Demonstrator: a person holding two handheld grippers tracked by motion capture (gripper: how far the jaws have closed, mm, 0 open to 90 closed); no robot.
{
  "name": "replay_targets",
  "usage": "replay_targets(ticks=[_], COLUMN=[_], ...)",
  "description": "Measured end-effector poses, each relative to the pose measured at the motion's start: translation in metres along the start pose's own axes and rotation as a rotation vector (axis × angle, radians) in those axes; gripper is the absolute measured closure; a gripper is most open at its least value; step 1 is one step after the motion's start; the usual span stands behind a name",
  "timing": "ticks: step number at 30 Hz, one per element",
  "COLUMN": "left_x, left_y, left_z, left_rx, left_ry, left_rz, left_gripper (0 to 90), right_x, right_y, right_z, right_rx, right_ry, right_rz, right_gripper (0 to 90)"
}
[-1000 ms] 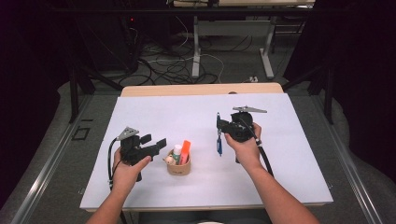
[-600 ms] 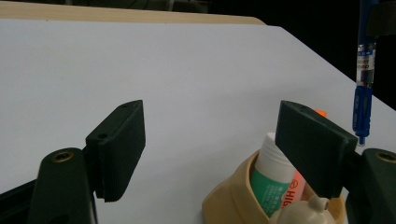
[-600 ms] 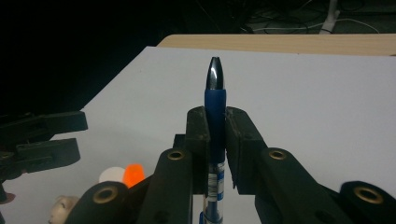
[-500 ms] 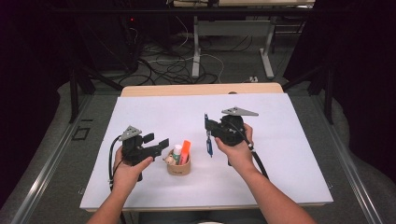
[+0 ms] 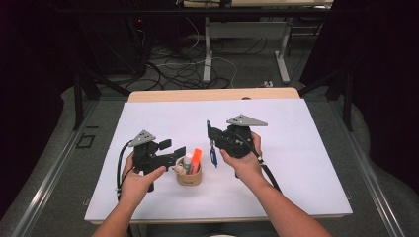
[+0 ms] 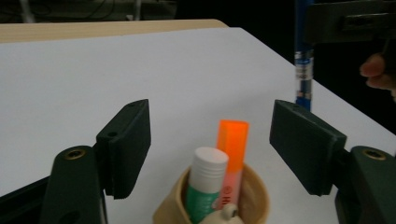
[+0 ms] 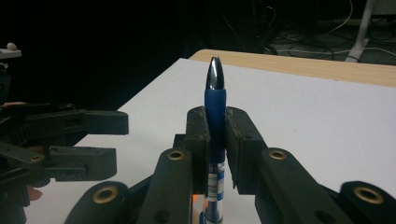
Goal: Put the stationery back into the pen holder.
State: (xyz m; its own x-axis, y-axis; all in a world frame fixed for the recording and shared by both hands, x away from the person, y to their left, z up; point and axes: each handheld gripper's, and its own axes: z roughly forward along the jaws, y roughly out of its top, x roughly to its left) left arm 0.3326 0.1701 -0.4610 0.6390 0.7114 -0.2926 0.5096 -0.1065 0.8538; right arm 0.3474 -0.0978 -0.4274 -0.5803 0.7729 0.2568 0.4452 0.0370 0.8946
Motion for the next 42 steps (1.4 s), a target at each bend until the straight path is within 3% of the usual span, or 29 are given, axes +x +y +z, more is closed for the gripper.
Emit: replay_targets(ticks=[9, 21, 24, 27, 31, 37, 42], left_x=[-0.022, -0.039, -0.041, -0.044, -0.048, -0.051, -0.050], left_y=[0.009, 0.024, 0.026, 0.028, 0.030, 0.031, 0.032], left_z=[0.015, 0.035, 0.040, 0.045, 0.050, 0.053, 0.054], left_rx=[0.037, 0.092, 0.105, 0.124, 0.150, 0.160, 0.170], left_ry=[-0.107, -0.226, -0.240, -0.245, -0.228, -0.213, -0.227], left_rz=[-0.012, -0.054, -0.061, -0.059, -0.060, -0.097, -0.158], left_gripper=[42.6, 57.5, 61.3, 66.4, 70.1, 75.7, 78.4], right_x=[0.011, 0.016, 0.016, 0.016, 0.017, 0.017, 0.017], right_y=[0.000, -0.002, -0.003, -0.004, -0.004, -0.004, -0.004], right_z=[-0.003, -0.009, -0.009, -0.011, -0.012, -0.014, -0.016], right_rx=[-0.012, -0.002, -0.018, 0.000, -0.018, -0.020, -0.016], right_ry=[0.033, 0.049, 0.057, 0.053, 0.068, 0.075, 0.076], right_rz=[-0.052, -0.064, -0.065, -0.062, -0.063, -0.065, -0.069], right_gripper=[79.9, 79.9, 79.9, 79.9, 79.9, 79.8, 79.7])
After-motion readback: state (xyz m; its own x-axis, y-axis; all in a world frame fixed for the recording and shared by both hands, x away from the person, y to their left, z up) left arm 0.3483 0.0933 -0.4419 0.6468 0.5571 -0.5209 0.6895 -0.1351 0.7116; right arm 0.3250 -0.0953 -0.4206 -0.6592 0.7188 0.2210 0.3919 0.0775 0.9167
